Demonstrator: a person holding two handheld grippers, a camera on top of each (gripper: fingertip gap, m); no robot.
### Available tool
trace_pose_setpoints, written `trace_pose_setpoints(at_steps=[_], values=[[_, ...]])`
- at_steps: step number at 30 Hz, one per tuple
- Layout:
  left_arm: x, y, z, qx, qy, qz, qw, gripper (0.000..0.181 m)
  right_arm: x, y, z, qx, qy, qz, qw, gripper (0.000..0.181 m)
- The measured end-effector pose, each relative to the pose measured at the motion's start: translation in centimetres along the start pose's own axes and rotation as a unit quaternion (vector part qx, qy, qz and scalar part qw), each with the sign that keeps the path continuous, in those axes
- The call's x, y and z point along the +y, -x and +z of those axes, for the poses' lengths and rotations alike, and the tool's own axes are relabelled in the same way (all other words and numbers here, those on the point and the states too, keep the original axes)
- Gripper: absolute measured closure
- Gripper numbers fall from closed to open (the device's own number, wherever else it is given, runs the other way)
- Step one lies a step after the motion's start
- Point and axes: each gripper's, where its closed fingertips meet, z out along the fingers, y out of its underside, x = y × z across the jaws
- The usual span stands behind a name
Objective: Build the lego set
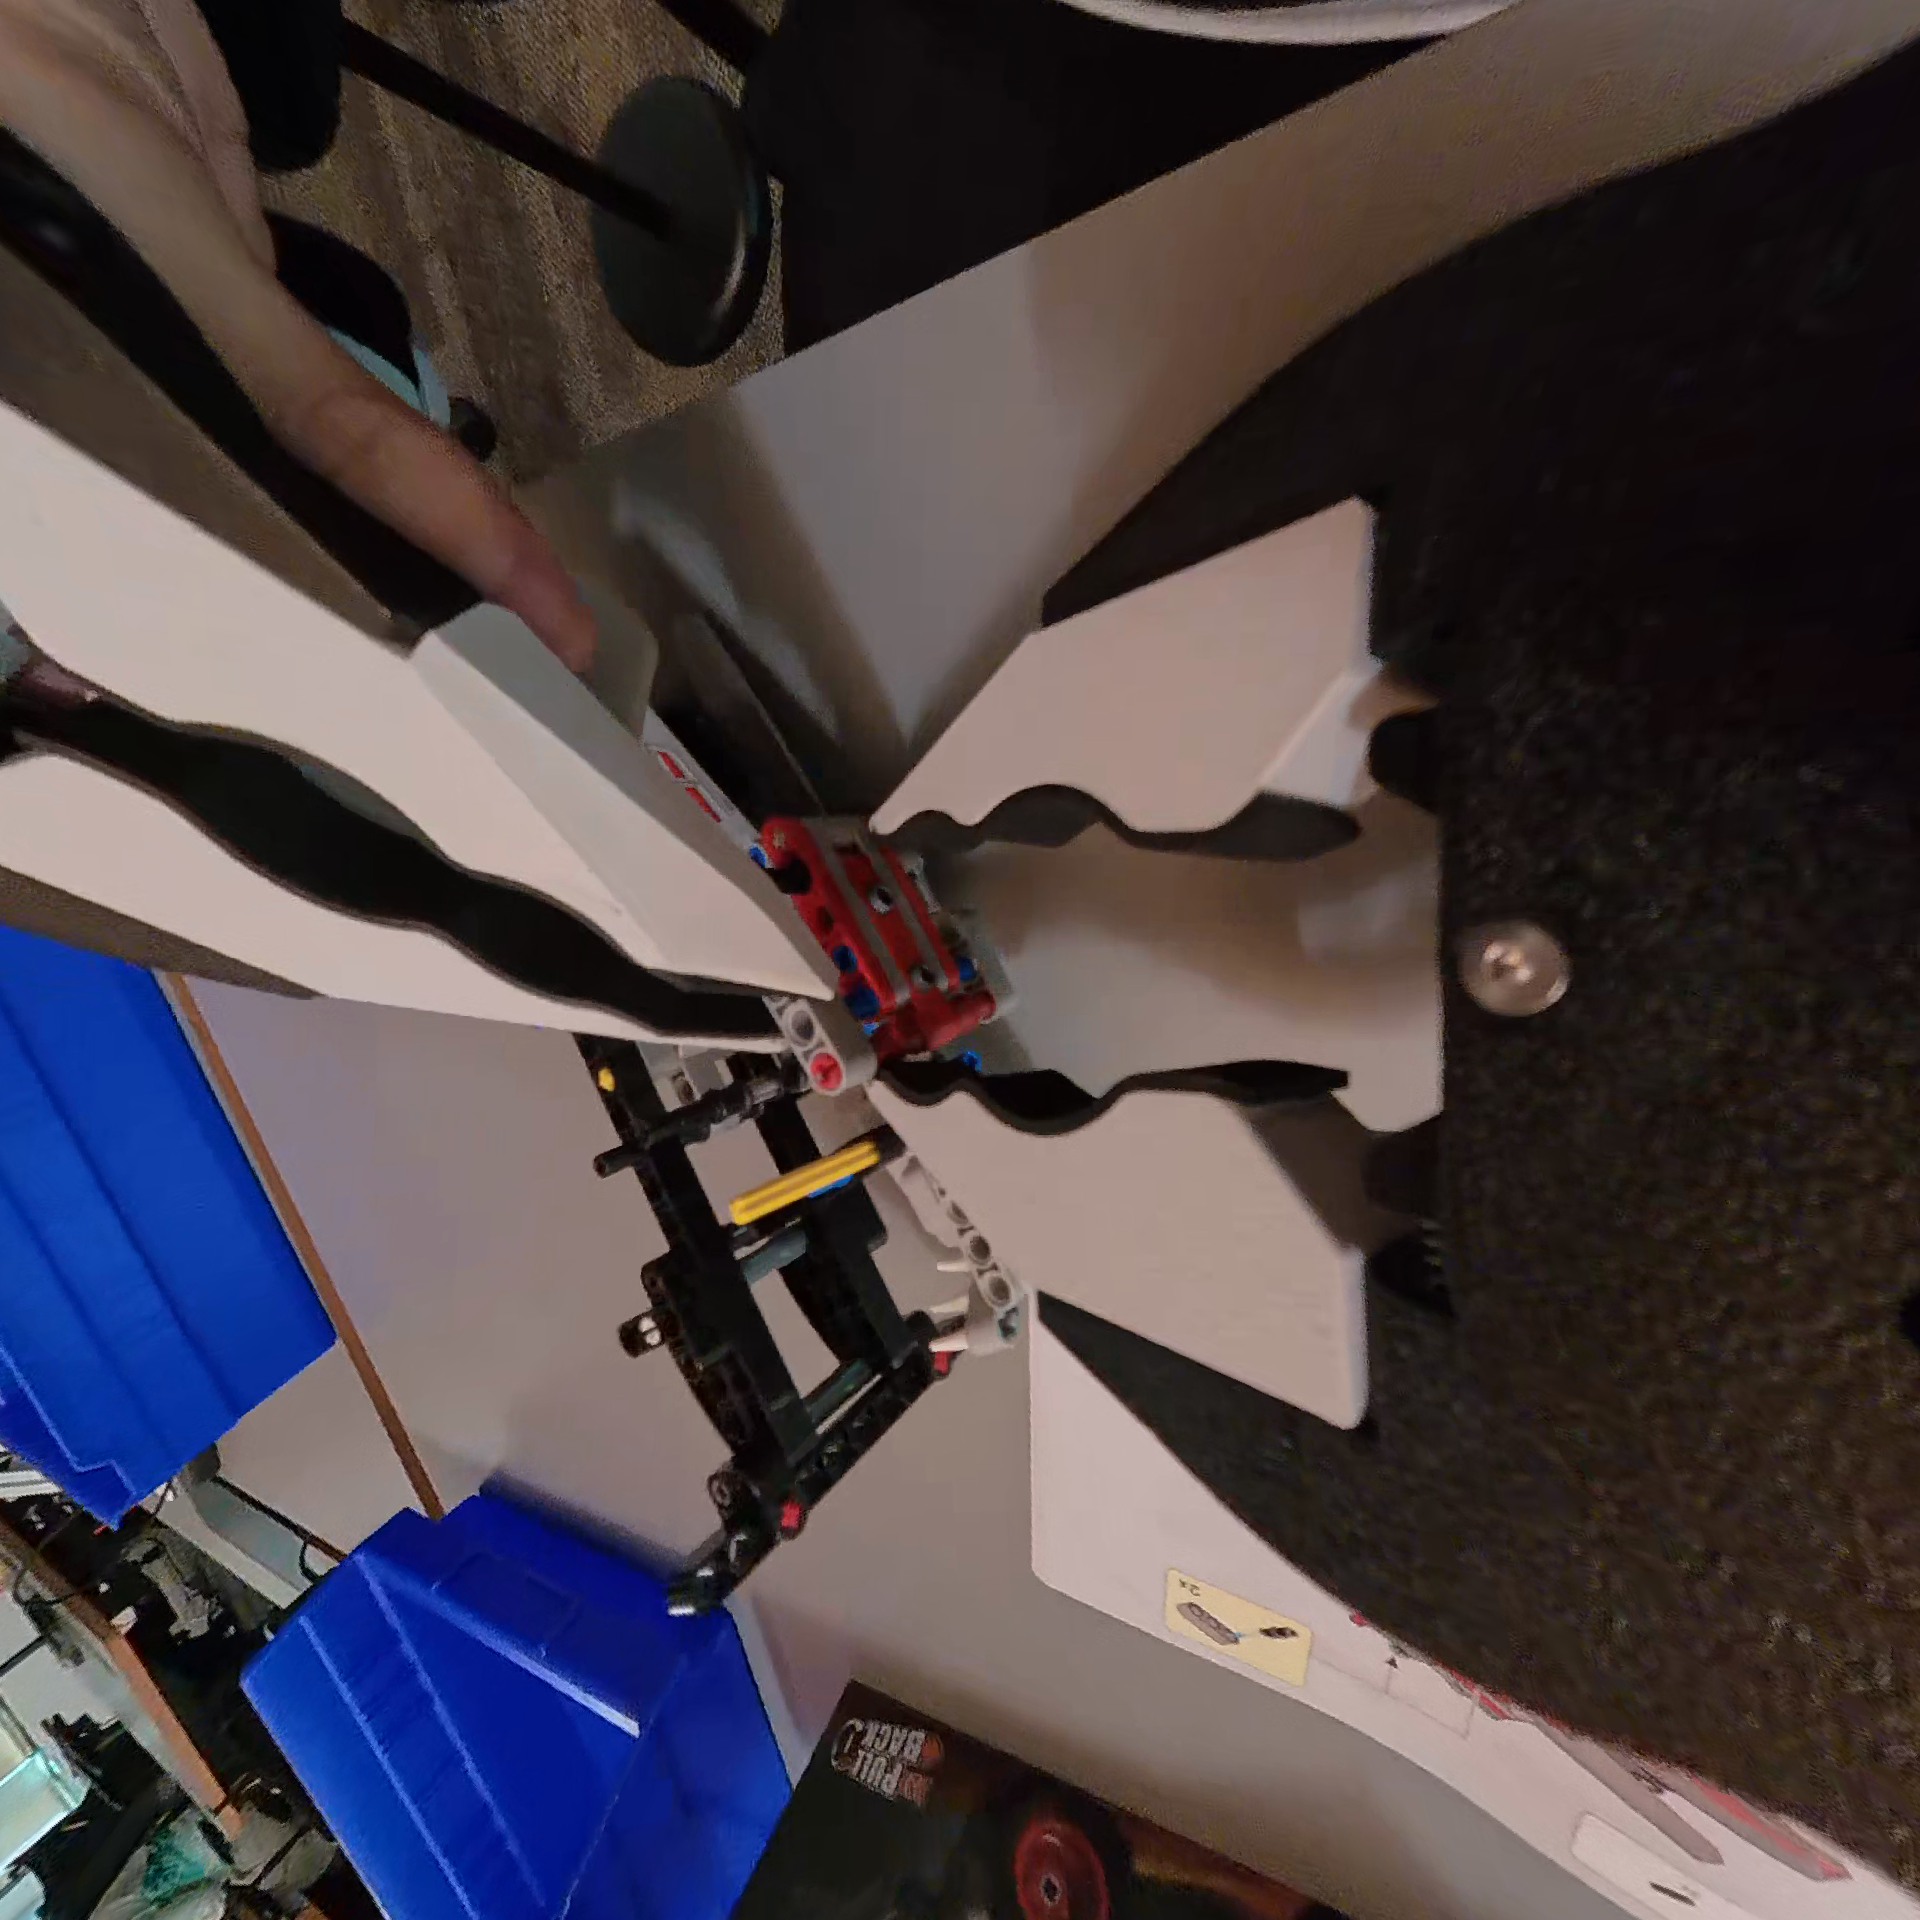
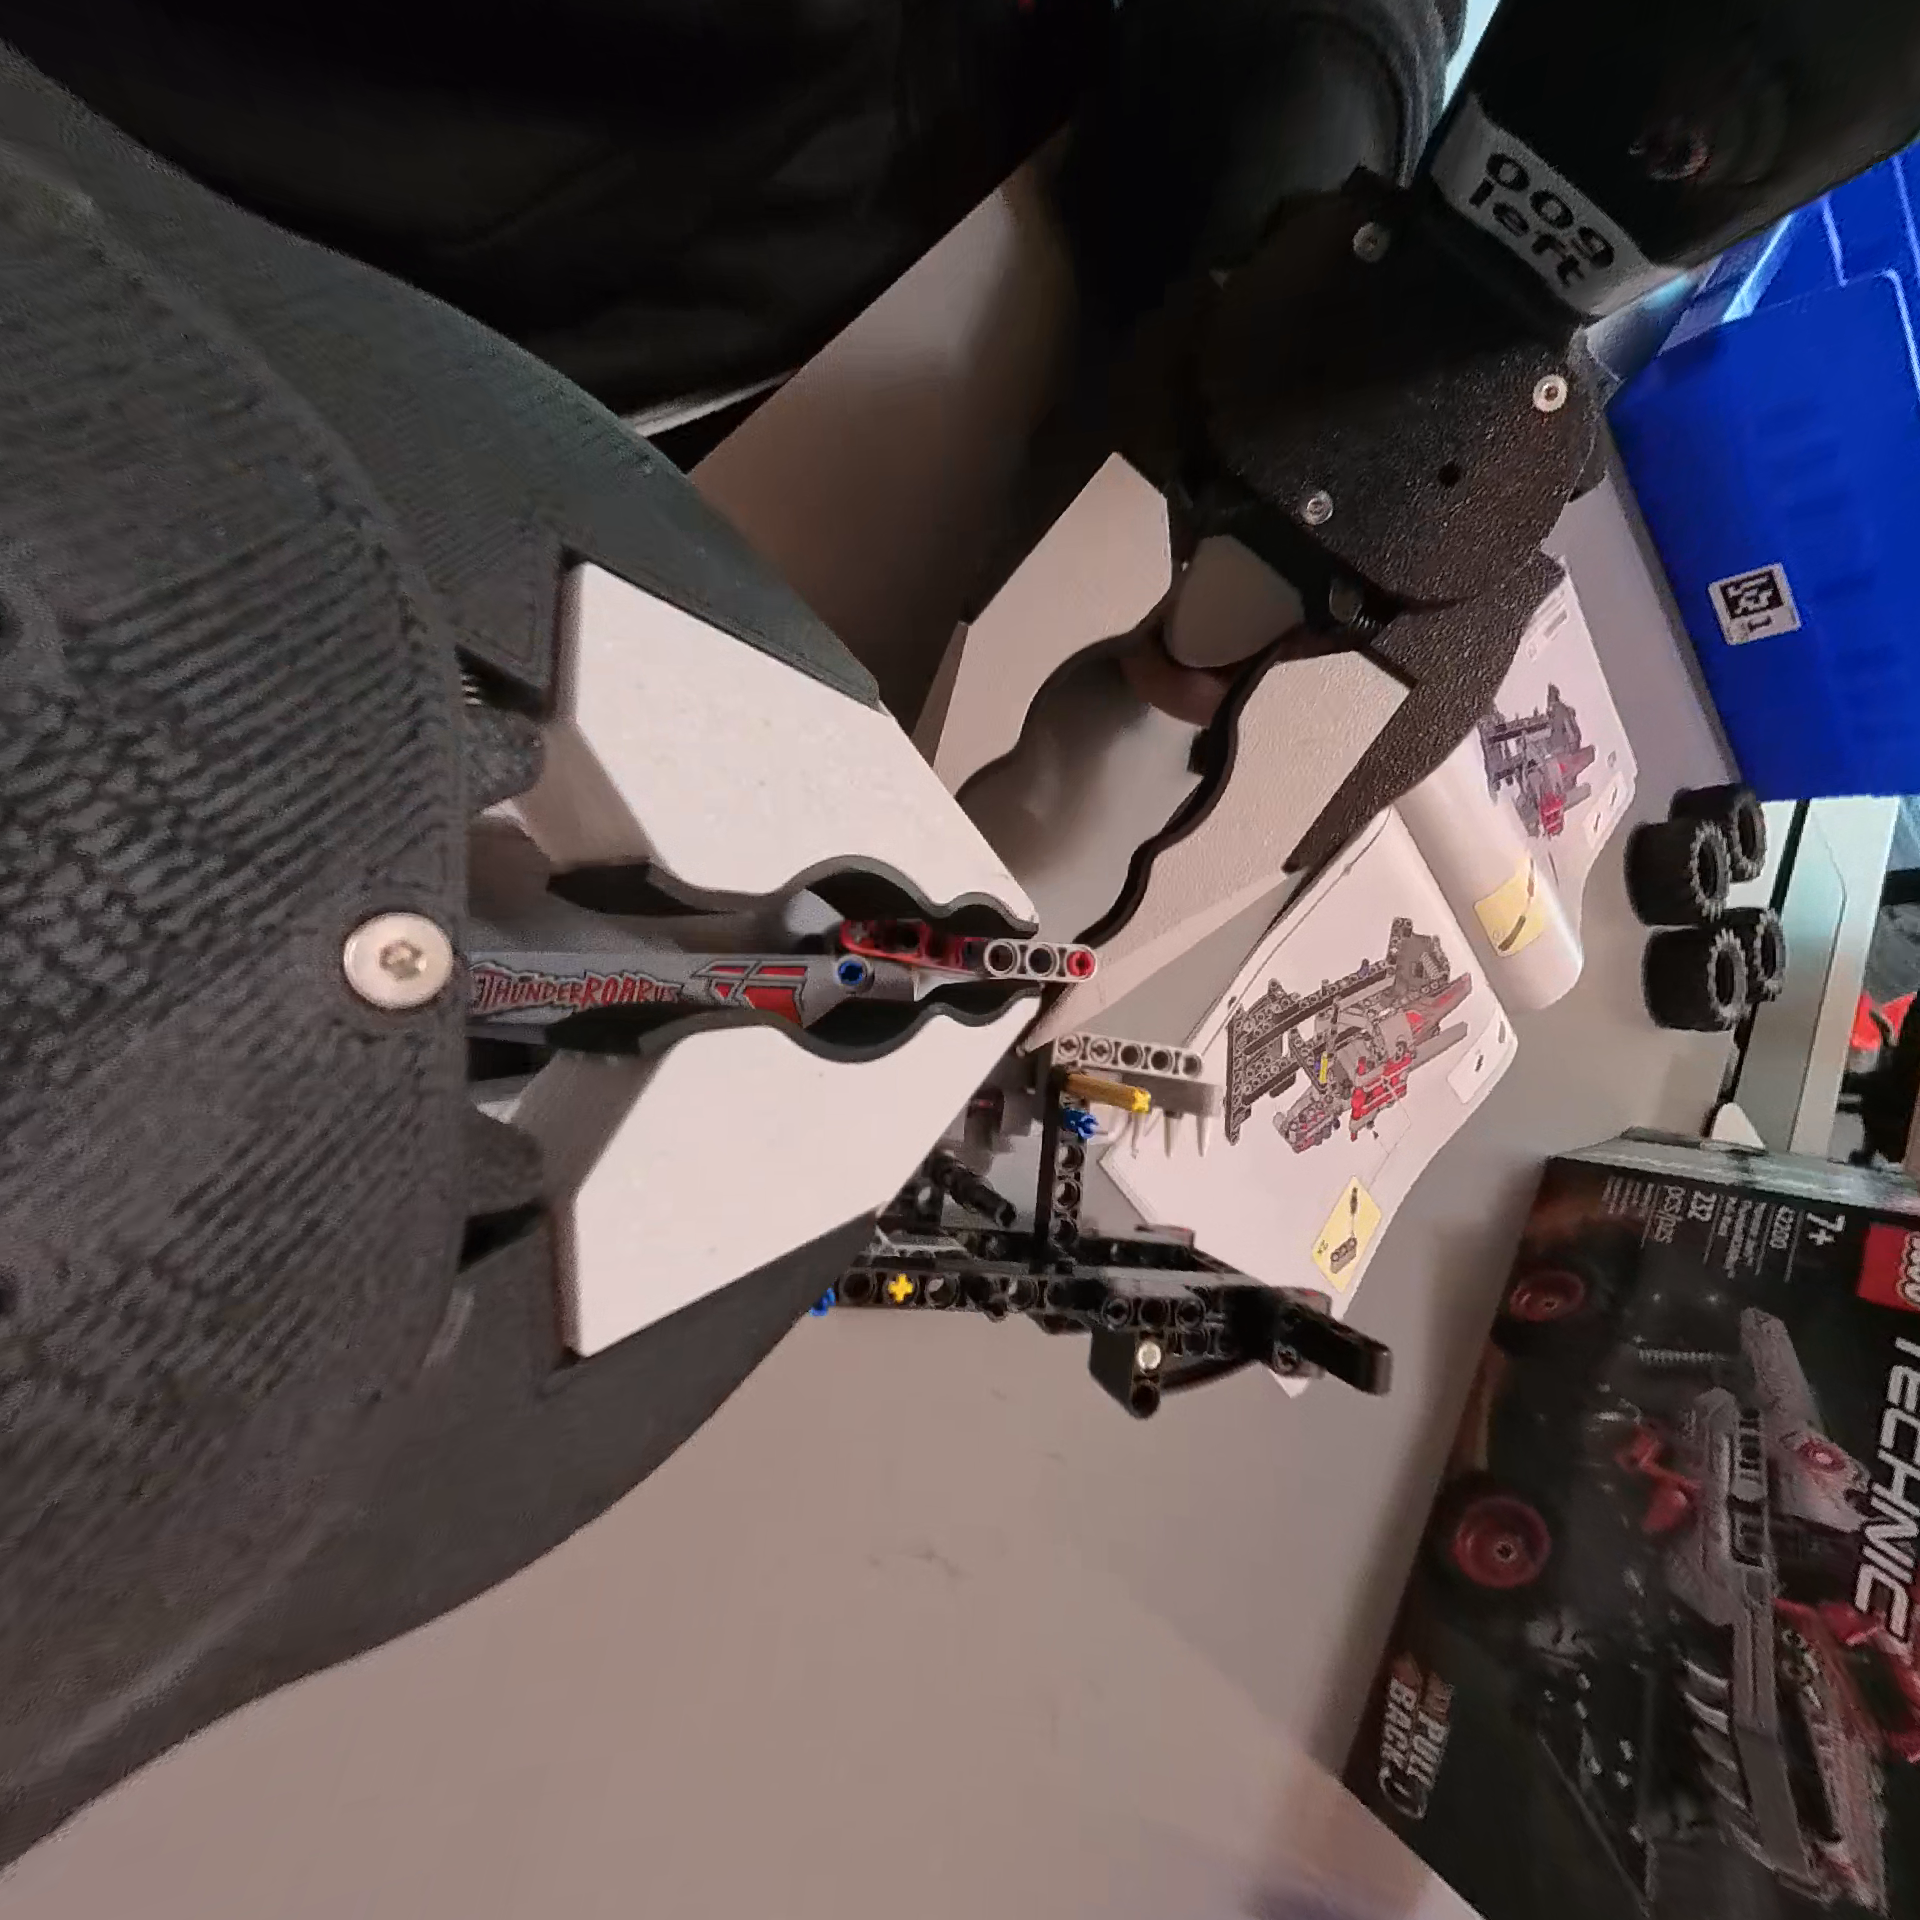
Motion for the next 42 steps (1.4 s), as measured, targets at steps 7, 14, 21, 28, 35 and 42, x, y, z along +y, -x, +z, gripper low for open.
trace_pose_setpoints(at_steps=[7,14,21,28,35,42], values=[[0.2,0.0,0.1,0.003,0.007,-0.002,1.000,0.146,0.4,0.2,0.3,0.032,0.007,-0.030,0.999,0.175],[0.4,0.0,0.1,0.022,0.007,-0.001,1.000,0.151,0.4,0.0,0.5,0.049,0.011,-0.061,0.997,0.169],[-0.7,1.1,-2.4,0.096,-0.059,-0.019,0.993,0.153,0.9,0.3,-0.7,0.014,0.019,-0.016,1.000,0.136],[-1.0,0.7,-2.9,0.212,-0.040,0.026,0.976,0.155,1.6,-0.2,-0.6,0.092,0.010,-0.114,0.989,0.120],[-0.5,-0.4,-1.6,0.241,0.004,0.104,0.965,0.169,1.3,0.5,-1.6,0.171,-0.013,-0.165,0.971,0.136],[-0.3,-0.9,-1.3,0.260,-0.003,0.098,0.961,0.176,3.1,-0.3,0.2,0.148,0.066,-0.205,0.965,0.127]])
